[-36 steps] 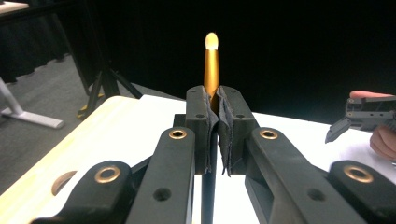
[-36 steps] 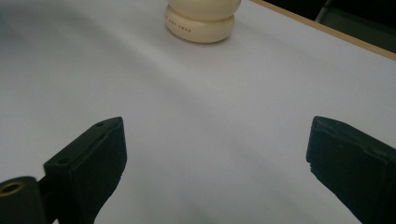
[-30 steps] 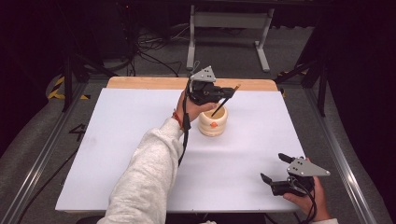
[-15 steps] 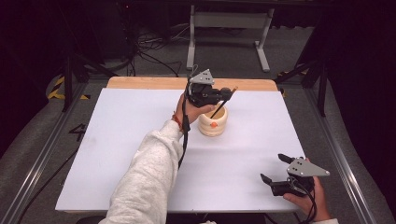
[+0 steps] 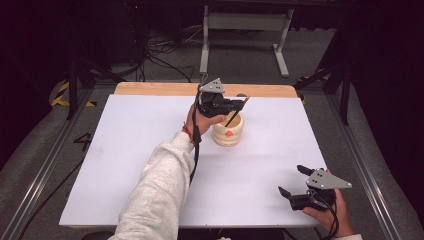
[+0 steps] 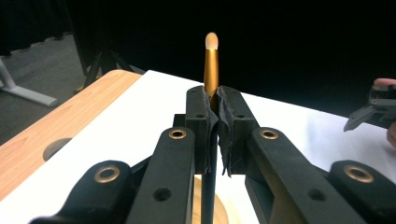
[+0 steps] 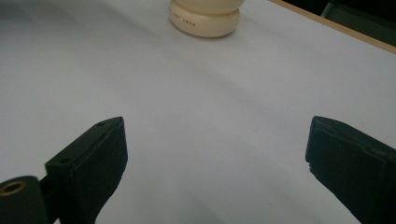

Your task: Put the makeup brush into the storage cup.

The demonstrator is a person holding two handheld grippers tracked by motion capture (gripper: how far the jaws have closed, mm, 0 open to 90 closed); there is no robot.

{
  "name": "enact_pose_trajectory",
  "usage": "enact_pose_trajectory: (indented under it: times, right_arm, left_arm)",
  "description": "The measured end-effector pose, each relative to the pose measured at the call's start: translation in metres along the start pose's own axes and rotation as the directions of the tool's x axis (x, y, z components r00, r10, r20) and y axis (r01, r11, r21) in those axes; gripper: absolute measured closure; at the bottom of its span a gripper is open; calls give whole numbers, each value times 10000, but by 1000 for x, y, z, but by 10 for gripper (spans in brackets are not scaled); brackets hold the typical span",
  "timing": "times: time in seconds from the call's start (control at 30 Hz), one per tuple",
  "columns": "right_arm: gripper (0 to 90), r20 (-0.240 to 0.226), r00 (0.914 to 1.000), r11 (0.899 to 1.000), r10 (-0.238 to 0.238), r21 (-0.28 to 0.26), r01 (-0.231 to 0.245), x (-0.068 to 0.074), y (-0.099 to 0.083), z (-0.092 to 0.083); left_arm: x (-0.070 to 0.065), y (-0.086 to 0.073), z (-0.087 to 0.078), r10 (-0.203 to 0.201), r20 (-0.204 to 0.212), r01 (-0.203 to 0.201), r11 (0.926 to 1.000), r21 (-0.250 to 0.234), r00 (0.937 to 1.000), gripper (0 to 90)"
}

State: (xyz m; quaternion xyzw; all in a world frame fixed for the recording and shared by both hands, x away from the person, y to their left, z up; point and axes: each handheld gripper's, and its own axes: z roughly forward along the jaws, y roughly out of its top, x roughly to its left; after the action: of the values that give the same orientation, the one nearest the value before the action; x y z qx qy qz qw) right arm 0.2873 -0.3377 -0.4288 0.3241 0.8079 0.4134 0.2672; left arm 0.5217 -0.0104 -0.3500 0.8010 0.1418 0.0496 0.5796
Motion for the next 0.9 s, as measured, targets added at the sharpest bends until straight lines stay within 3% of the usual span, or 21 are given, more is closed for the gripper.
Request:
enact_pose_trajectory:
  times: [0.37,0.9]
  right_arm:
    - [63,-52,10000,10000,-9,22,9,0,0,0]
    - [64,-93,9999,10000,-60,-1,60,0,0,1]
  left_arm:
    - [0,-9,3,51,-242,-37,9984,561,9997,834]
    - [3,-16,-1,-57,-266,76,9974,720,9996,827]
